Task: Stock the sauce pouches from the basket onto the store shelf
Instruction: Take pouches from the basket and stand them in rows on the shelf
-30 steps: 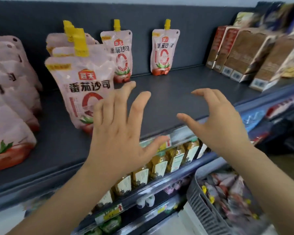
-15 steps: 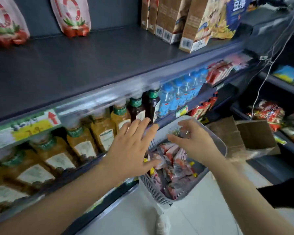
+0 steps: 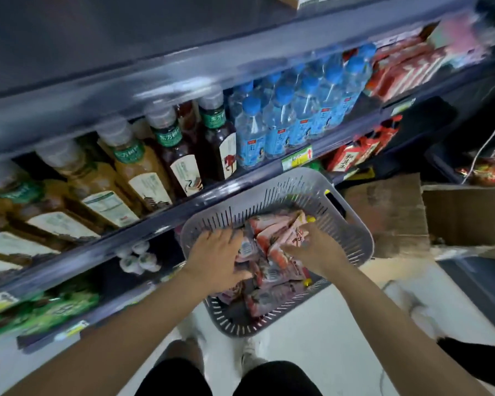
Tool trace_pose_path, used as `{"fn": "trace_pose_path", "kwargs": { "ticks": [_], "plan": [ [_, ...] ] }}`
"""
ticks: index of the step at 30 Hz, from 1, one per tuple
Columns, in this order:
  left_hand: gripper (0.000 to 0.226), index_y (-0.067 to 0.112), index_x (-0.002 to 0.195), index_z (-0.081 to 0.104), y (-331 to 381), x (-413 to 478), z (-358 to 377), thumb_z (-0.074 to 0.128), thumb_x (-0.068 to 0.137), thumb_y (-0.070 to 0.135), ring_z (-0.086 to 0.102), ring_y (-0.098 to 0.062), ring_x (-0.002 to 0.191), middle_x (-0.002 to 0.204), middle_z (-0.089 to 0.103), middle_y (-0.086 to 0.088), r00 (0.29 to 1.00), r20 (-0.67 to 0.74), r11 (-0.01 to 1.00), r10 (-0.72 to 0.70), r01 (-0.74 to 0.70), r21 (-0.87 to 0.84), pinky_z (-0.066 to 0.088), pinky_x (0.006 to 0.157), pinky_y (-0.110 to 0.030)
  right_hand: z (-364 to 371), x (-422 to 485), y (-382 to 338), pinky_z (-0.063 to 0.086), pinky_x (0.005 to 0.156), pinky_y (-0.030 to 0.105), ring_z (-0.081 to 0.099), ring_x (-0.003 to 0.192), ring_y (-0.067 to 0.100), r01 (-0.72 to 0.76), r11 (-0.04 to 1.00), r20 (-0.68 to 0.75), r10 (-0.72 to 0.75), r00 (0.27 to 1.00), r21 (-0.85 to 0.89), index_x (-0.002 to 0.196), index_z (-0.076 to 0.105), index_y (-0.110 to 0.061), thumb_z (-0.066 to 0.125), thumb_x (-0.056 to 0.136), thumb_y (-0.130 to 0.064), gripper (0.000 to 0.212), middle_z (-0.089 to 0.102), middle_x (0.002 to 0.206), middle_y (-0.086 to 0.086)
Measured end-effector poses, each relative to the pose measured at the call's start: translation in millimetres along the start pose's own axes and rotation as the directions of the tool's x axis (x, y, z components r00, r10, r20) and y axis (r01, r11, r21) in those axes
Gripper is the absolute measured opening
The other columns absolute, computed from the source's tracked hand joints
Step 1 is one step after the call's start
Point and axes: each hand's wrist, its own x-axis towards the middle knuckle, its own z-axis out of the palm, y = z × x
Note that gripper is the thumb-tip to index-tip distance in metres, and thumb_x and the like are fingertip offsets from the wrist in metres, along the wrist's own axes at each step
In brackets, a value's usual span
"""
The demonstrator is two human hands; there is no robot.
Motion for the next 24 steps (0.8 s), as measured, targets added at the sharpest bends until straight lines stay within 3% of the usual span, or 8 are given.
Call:
{"fn": "trace_pose_path", "kwargs": {
  "ticks": [7,9,12,15,19,22,24],
  "plan": [
    [0.058,0.012,0.134,0.038,-1,19,29,0.054,0.086,0.039,0.048,-0.026,0.118,0.131,0.048,-0.009,0.978,0.187,0.996,0.089,-0.09,-0.003,0.04,0.094,-0.04,38,40,21,0.039,0.102,0.039,0.046,0.129,0.033,-0.187,0.974,0.106,0.174,0.979,0.126,0.146,0.03,-0.008,0.064,0.084,-0.048,0.081,0.046,0.144,0.013],
    [0.057,0.012,0.134,0.039,-2,20,33,0.056,0.085,0.037,0.048,-0.026,0.118,0.13,0.049,-0.008,0.978,0.19,0.996,0.091,-0.087,-0.028,0.04,0.093,-0.039,45,51,21,0.047,0.099,0.043,0.054,0.117,0.033,-0.271,0.936,0.132,0.246,0.96,0.223,0.141,0.038,-0.006,0.067,0.083,-0.041,0.074,0.053,0.135,0.016],
    [0.052,0.012,0.13,0.042,-1,21,42,0.055,0.085,0.034,0.047,-0.027,0.119,0.131,0.047,-0.01,0.982,0.175,0.997,0.074,-0.066,-0.05,0.038,0.094,-0.038,49,76,23,0.055,0.077,0.034,0.058,0.087,0.022,-0.357,0.832,0.178,0.31,0.934,0.425,0.127,0.053,-0.002,0.063,0.088,-0.028,0.049,0.061,0.12,0.021],
    [0.048,0.013,0.128,0.044,-2,20,46,0.053,0.087,0.036,0.046,-0.027,0.119,0.129,0.047,-0.01,0.985,0.166,0.996,0.046,-0.032,-0.084,0.036,0.095,-0.039,55,97,21,0.05,0.092,0.046,0.056,0.104,0.032,-0.448,0.697,0.235,0.384,0.893,0.56,0.129,0.05,-0.003,0.058,0.092,-0.035,0.049,0.054,0.127,0.02],
    [0.048,0.014,0.129,0.045,-6,19,49,0.052,0.087,0.035,0.045,-0.025,0.118,0.13,0.049,-0.007,0.992,0.125,0.995,0.004,0.008,-0.102,0.032,0.098,-0.037,60,122,24,0.041,0.101,0.049,0.051,0.117,0.036,-0.51,0.418,0.346,0.409,0.844,0.752,0.131,0.049,-0.007,0.055,0.091,-0.045,0.055,0.053,0.13,0.019],
    [0.052,0.015,0.132,0.043,-10,17,50,0.054,0.086,0.036,0.042,-0.022,0.123,0.135,0.046,-0.005,0.994,0.106,0.991,-0.039,0.052,-0.121,0.028,0.103,-0.035,65,135,33,0.036,0.105,0.055,0.05,0.121,0.037,-0.569,0.392,0.436,0.381,0.816,0.723,0.13,0.051,-0.013,0.06,0.085,-0.048,0.057,0.053,0.132,0.019],
    [0.052,0.017,0.132,0.043,-11,16,50,0.055,0.085,0.037,0.04,-0.02,0.124,0.135,0.044,-0.003,0.994,0.087,0.988,-0.066,0.077,-0.135,0.028,0.103,-0.034,67,138,36,0.04,0.099,0.059,0.055,0.114,0.038,-0.594,0.418,0.473,0.363,0.803,0.688,0.124,0.055,-0.013,0.067,0.08,-0.045,0.055,0.06,0.121,0.018]
  ]
}}
